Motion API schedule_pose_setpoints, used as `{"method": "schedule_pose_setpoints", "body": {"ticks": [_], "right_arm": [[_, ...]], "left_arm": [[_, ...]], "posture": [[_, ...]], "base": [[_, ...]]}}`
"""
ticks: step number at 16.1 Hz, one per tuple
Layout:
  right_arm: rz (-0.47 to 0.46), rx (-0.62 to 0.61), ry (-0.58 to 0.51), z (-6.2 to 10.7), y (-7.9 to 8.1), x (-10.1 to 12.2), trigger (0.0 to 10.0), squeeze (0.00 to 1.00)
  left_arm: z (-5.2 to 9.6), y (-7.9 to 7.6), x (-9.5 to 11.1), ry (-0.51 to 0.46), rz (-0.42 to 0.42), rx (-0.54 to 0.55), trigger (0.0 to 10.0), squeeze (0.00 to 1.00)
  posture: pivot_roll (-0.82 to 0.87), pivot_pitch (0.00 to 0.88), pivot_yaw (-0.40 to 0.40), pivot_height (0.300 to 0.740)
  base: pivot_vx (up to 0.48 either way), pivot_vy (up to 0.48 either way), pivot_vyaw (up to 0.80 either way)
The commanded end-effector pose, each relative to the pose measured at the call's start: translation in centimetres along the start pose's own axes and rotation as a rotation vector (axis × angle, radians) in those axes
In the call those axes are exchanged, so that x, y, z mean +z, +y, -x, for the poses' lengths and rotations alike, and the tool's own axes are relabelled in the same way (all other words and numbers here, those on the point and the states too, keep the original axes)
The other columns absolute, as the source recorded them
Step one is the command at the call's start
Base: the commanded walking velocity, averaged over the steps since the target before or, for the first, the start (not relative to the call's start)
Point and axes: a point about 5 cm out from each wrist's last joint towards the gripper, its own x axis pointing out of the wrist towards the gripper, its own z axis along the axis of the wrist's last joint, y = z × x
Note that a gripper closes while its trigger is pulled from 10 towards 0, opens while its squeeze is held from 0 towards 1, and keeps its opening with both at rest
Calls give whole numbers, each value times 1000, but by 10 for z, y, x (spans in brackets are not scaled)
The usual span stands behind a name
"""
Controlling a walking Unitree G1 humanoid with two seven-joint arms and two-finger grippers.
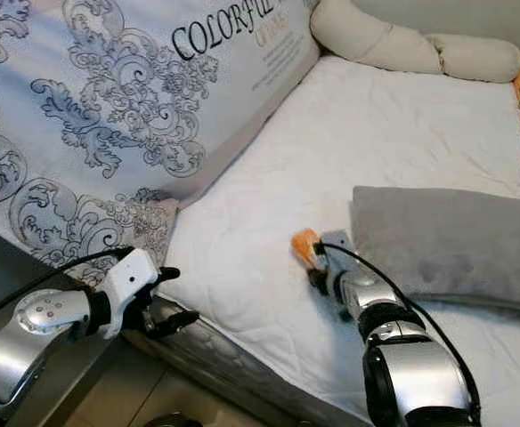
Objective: Clean up the room
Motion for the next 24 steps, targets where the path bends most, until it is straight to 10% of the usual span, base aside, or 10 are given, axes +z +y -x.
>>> {"method": "schedule_pose_setpoints", "body": {"ticks": [1,5,7,16,17,18,20,21,22,24], "right_arm": [[-62,13,-107,2,0,17,0,0],[-226,-9,-357,17,-11,43,0,0],[-234,-25,-484,35,-8,43,10000,0],[-138,217,-458,59,57,18,10000,0],[-148,214,-460,60,56,17,7725,0],[-167,217,-461,61,56,17,0,0],[-166,225,-463,63,57,16,0,0],[-171,221,-459,63,57,16,2078,0],[-180,223,-451,63,57,14,10000,0],[-199,242,-443,63,59,12,10000,0]], "left_arm": [[3,-1,1,-16,21,18,10000,0],[5,-4,-2,-74,134,110,10000,0],[2,0,0,-121,181,256,10000,0],[-14,4,4,-87,196,495,10000,0],[-13,7,4,-89,198,511,10000,0],[-12,8,4,-89,198,515,10000,0],[-12,7,4,-79,181,509,10000,0],[-11,8,5,-83,180,518,10000,0],[-10,11,6,-86,178,531,10000,0],[-8,12,5,-86,177,539,10000,0]], "posture": [[15,0,32,740],[-18,0,36,740],[-18,0,18,740],[6,0,-8,740],[10,0,-9,740],[10,0,-9,740],[20,0,-13,740],[24,0,-14,740],[25,0,-13,740],[26,0,-11,740]], "base": [[0,0,0],[0,0,0],[0,0,0],[0,0,800],[0,0,800],[0,0,800],[0,0,800],[0,0,800],[0,0,800],[0,0,800]]}}
